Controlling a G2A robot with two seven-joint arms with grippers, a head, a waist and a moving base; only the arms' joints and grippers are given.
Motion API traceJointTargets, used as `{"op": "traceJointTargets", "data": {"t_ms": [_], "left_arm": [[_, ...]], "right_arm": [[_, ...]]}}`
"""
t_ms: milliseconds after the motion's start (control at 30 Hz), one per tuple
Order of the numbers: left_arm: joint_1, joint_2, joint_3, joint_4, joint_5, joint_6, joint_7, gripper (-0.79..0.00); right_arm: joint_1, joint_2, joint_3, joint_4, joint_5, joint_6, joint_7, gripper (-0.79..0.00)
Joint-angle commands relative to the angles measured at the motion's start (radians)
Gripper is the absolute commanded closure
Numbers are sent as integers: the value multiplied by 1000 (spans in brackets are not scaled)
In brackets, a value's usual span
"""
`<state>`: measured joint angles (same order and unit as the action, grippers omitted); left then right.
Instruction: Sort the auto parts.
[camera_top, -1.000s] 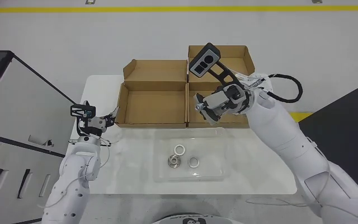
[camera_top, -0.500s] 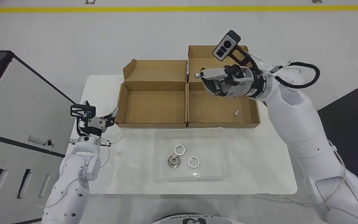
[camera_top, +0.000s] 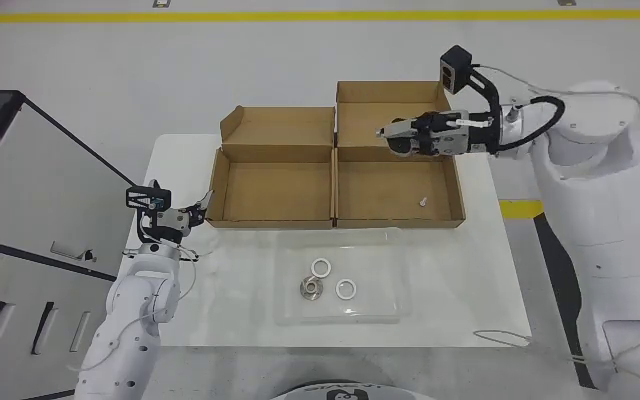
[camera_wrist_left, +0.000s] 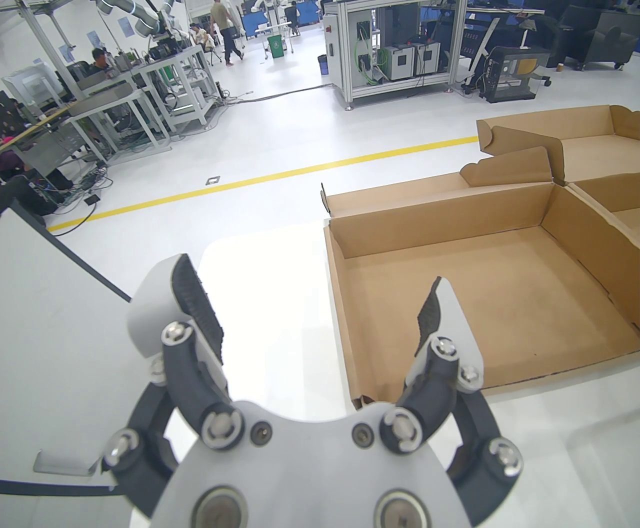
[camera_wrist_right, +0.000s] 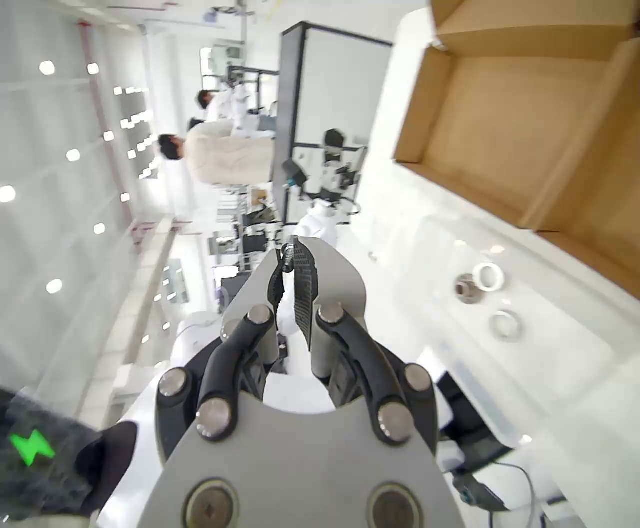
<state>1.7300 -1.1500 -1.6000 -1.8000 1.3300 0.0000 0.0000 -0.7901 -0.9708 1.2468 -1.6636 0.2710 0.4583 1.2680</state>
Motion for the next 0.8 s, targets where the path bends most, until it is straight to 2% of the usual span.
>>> {"op": "traceJointTargets", "data": {"t_ms": [0, 233, 367, 767], "left_arm": [[0, 0, 0, 0, 0, 0, 0, -785], [0, 0, 0, 0, 0, 0, 0, -785], [0, 0, 0, 0, 0, 0, 0, -785], [0, 0, 0, 0, 0, 0, 0, -785]], "right_arm": [[21, 9, -24, -4, -130, 17, 22, 0], [96, 19, -142, 21, -399, 52, 42, 0], [142, 16, -223, 66, -491, 53, 40, 0], [341, -35, -517, 264, -640, -11, 105, 0]]}}
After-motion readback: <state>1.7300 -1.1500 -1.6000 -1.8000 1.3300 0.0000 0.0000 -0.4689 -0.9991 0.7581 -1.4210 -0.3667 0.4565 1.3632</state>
